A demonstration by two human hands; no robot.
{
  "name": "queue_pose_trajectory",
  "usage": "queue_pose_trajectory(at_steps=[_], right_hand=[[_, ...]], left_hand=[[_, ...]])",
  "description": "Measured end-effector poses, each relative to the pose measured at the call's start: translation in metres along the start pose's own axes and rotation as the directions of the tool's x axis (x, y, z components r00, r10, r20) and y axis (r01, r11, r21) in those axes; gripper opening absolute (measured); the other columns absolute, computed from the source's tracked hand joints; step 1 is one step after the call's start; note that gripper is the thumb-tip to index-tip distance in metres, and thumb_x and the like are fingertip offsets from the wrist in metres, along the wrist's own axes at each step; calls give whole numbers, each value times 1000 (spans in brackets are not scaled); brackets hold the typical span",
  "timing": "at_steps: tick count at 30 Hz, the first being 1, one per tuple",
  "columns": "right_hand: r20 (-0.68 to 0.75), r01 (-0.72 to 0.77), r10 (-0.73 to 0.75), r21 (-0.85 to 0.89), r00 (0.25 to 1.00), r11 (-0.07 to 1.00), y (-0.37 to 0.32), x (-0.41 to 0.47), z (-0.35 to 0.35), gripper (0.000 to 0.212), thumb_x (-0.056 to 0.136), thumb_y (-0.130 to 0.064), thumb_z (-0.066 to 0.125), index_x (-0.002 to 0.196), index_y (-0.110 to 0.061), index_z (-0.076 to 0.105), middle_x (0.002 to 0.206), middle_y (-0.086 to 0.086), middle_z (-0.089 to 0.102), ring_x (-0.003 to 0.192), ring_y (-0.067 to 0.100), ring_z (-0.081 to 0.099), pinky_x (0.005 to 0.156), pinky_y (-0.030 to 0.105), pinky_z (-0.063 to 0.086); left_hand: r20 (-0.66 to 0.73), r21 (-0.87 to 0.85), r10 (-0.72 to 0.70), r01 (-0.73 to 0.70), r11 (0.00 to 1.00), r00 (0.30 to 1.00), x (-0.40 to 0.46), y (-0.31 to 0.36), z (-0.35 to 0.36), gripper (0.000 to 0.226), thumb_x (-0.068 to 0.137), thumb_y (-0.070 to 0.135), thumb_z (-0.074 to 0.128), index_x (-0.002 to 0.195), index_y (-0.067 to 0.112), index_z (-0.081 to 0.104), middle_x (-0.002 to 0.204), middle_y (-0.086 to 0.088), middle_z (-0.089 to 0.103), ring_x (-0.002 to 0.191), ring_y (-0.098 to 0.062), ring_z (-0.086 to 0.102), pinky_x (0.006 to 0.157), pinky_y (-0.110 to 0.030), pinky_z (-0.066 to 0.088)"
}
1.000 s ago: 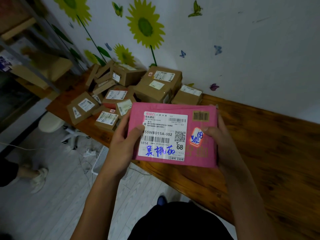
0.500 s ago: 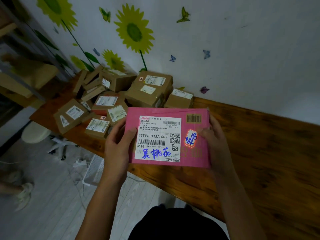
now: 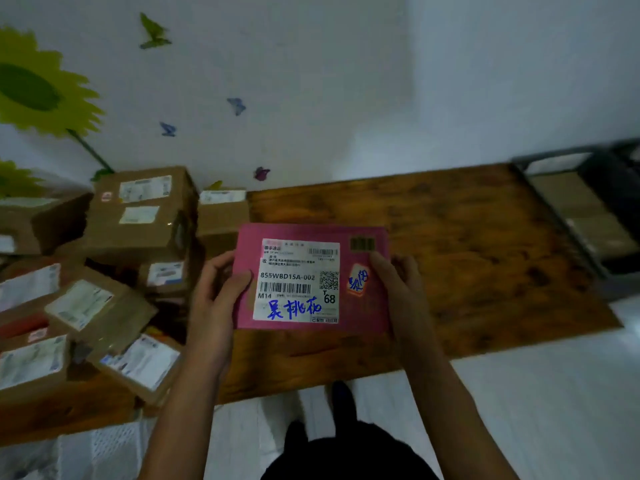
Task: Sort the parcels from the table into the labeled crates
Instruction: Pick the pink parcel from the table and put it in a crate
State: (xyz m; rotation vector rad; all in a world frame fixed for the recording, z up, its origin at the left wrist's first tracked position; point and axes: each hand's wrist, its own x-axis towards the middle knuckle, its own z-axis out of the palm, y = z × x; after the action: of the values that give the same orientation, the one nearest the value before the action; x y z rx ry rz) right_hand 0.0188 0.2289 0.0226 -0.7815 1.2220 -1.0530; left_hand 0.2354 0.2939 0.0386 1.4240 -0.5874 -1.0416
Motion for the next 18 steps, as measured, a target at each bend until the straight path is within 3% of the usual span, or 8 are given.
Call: queue_pose_trajectory(at_steps=[3,7,11,13,15,18], right_hand=[[-183,16,-7,47,983,999,-8,-9,-40,18,94,-28,68,103,-16,57,106,18,73,90,33,74,81,54,60],[-390,89,-41,106,920,990,-22,-33,-117,19,94,-30,67,103,-17,56,100,9,76,82,23,76,73,42,64],[-501,172,-86,128,861,977,-33,-60,-198,35,88,-37,68,114,-16,56,111,8,74,95,26,75,77,40,62],[-547,205,-107,121,830,971,-38,-73,-244,42,88,-37,67,123,-17,56,117,4,73,100,26,74,81,41,61],[-605,238,-126,110,787,965,-43,-86,-293,35,95,-33,64,126,-19,58,117,1,74,100,23,74,79,34,59],[-678,260,-139,80,721,962,-53,-103,-376,34,98,-35,60,129,-22,58,118,0,74,99,19,74,84,36,58]], left_hand=[[218,16,-35,32,999,975,14,-9,42,34,83,28,71,115,33,62,115,-2,72,94,-23,73,72,-33,59],[400,83,-65,35,996,914,7,-29,129,28,93,19,64,110,41,61,104,6,74,86,-18,75,64,-30,59],[569,130,-33,-51,990,822,-24,-44,221,25,96,15,61,113,34,60,102,3,76,86,-20,75,64,-27,60],[653,154,-34,-89,984,757,-43,-53,274,27,97,13,60,114,34,60,104,3,75,89,-19,75,68,-29,60],[739,189,-62,-117,975,670,-64,-62,328,30,96,12,60,119,31,61,108,3,75,91,-19,75,72,-31,61],[827,243,-103,-186,952,553,-104,-77,417,36,92,27,70,126,36,61,112,4,75,95,-21,74,80,-42,61]])
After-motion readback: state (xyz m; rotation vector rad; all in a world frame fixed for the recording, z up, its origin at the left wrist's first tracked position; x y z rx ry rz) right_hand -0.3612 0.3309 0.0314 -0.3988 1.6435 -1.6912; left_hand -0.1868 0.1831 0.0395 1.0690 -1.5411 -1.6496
